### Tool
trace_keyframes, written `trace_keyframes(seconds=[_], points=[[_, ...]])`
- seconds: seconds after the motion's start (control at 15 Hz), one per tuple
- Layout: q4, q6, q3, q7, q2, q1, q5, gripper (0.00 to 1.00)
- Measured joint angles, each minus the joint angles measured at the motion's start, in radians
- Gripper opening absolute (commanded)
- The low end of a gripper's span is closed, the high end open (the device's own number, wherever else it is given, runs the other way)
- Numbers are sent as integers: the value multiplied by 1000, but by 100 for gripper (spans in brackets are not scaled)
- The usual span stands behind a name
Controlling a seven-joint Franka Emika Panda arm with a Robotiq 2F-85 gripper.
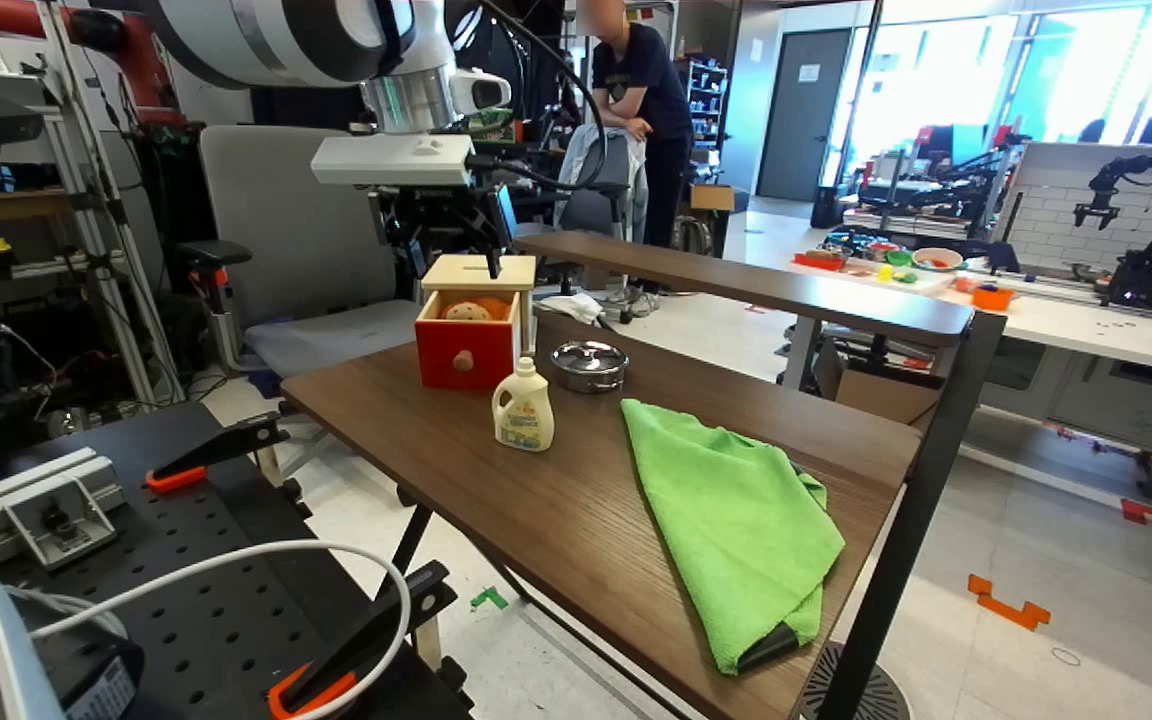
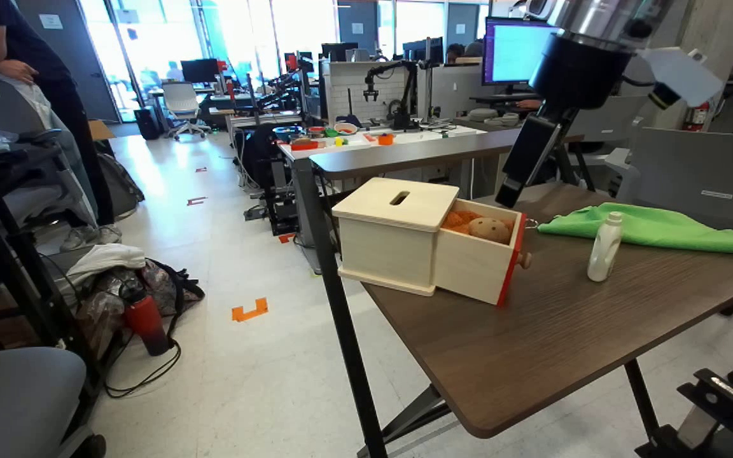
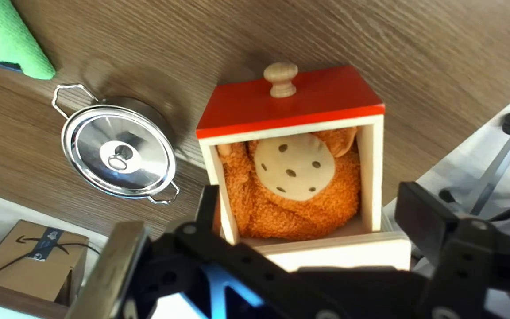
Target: Open the drawer and remove the plush toy and put it on the table
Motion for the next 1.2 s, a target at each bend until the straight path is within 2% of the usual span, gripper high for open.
trace_keyframes(seconds=[0.6, 1.0, 1.2], points=[[55, 4, -80, 218, 73, 85, 15, 100], [92, 37, -84, 269, 139, 105, 63, 93], [107, 63, -84, 279, 166, 107, 73, 82]])
